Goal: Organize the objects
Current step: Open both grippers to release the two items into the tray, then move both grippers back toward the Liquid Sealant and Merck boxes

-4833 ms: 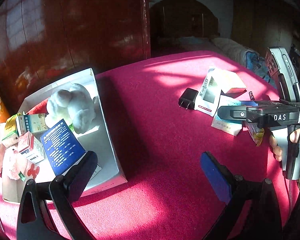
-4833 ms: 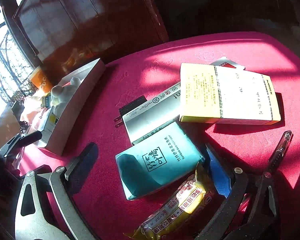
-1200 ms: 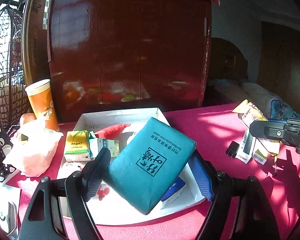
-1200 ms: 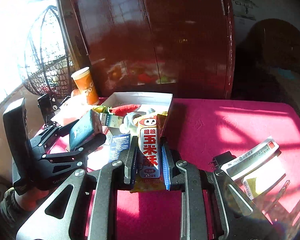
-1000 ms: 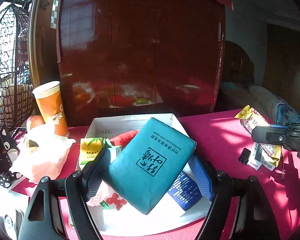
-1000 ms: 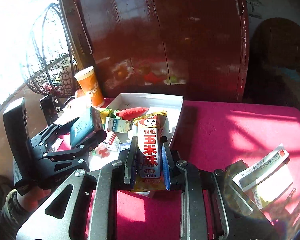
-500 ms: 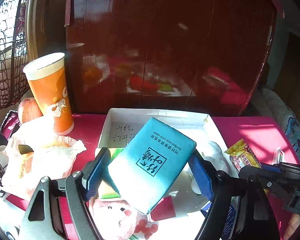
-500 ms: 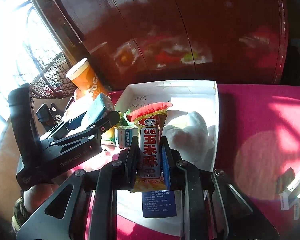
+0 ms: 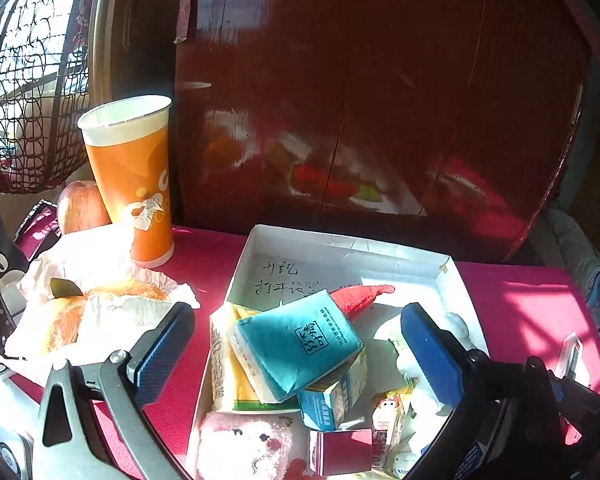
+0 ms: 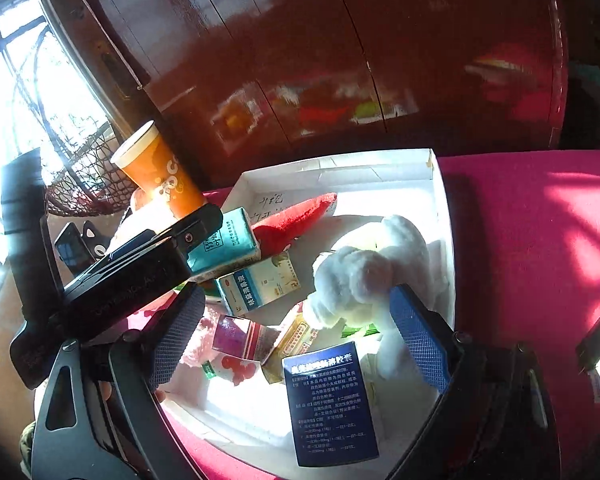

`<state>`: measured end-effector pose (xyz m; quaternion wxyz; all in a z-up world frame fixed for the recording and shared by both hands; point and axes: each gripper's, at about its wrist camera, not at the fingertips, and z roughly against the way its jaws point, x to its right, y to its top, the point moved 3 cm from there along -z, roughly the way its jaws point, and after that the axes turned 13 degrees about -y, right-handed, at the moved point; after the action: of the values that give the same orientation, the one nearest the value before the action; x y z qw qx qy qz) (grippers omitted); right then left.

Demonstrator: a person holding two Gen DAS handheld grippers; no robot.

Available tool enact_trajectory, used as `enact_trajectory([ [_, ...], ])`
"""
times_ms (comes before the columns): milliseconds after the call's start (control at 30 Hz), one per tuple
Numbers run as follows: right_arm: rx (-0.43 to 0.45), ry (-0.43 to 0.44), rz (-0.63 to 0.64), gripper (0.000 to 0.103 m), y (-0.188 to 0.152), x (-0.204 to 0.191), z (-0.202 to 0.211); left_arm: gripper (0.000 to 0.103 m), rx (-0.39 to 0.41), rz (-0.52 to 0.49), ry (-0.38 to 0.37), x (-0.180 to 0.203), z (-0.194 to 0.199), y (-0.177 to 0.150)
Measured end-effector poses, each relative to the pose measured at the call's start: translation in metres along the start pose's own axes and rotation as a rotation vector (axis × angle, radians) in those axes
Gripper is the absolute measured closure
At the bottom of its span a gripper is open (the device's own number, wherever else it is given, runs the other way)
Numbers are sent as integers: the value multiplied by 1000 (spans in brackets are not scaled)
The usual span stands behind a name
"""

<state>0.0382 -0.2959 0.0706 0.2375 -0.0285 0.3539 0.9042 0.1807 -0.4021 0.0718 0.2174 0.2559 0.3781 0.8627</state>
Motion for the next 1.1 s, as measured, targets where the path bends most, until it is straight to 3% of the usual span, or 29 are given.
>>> enact_trajectory([
  [133, 11, -19, -18, 8, -5, 13, 6, 0, 34, -36, 54, 9, 10, 3],
  [333, 5, -17, -53, 8, -17, 30, 16, 0, 50, -64, 45, 24, 21, 0],
  [500, 45, -23, -43, 8, -30, 40, 36, 0, 65, -64, -17, 44, 31, -8],
  [567, 55, -31, -37, 0, -38, 45, 43, 0, 67, -69, -45, 55, 34, -12],
  [833, 85, -100, -16, 0, -68, 77, 64, 0, 46, -111, -160, 104, 39, -30],
  [967, 97, -145, -81, 0, -78, 113, 72, 0, 5, -155, -195, 130, 29, -42],
  [1100, 140, -226, -202, 0, -84, 173, 93, 0, -47, -214, -235, 161, 17, -60],
])
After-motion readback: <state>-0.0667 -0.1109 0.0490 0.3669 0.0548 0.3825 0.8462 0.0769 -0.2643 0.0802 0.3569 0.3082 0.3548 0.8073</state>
